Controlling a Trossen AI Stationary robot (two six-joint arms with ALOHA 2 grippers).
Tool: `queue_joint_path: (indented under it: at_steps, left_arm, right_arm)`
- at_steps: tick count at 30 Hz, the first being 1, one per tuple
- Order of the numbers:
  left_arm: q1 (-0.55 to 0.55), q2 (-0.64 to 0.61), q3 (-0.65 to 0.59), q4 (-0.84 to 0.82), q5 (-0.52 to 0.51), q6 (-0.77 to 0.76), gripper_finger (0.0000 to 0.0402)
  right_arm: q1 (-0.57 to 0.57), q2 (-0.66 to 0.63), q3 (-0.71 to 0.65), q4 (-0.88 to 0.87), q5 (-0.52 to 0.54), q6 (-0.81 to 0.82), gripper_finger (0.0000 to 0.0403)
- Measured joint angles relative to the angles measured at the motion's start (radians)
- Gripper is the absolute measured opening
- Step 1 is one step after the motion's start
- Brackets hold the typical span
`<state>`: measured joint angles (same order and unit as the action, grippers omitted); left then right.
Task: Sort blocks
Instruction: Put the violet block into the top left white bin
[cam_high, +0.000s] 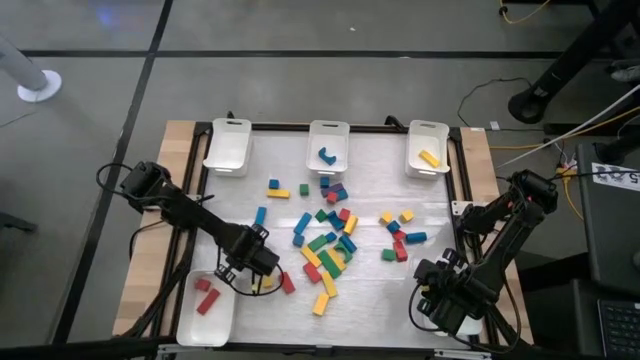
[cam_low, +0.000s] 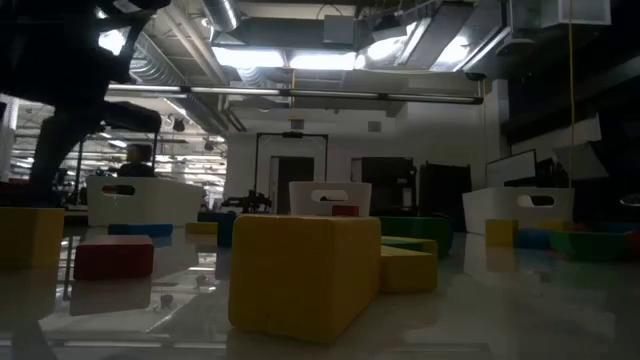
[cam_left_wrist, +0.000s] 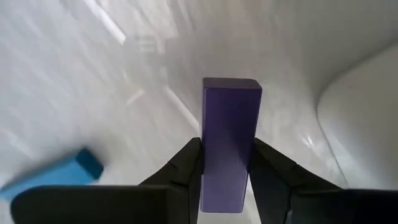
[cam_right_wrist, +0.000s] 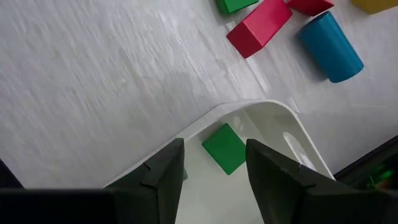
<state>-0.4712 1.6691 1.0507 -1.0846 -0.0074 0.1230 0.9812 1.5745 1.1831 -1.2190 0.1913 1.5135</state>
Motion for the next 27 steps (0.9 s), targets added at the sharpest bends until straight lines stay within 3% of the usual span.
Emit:
queue_joint_path:
  at_steps: [9,18,27]
  left_arm:
    - [0.046,0.000,0.052,-0.193,-0.015,-0.025,0.0090]
    - [0.136,0.000,0.069,-0.490,-0.164,-0.013,0.0092]
    - [0.260,-0.035,0.075,-0.487,-0.305,0.066,0.0093]
  right_arm:
    - [0.000,0.000,0.000,0.000,0.054,0.000,0.0172]
    - [0.000,0.000,0.000,0.001,0.063,0.000,0.0172]
    - [0.000,0.000,0.000,0.011,0.068,0.000,0.0172]
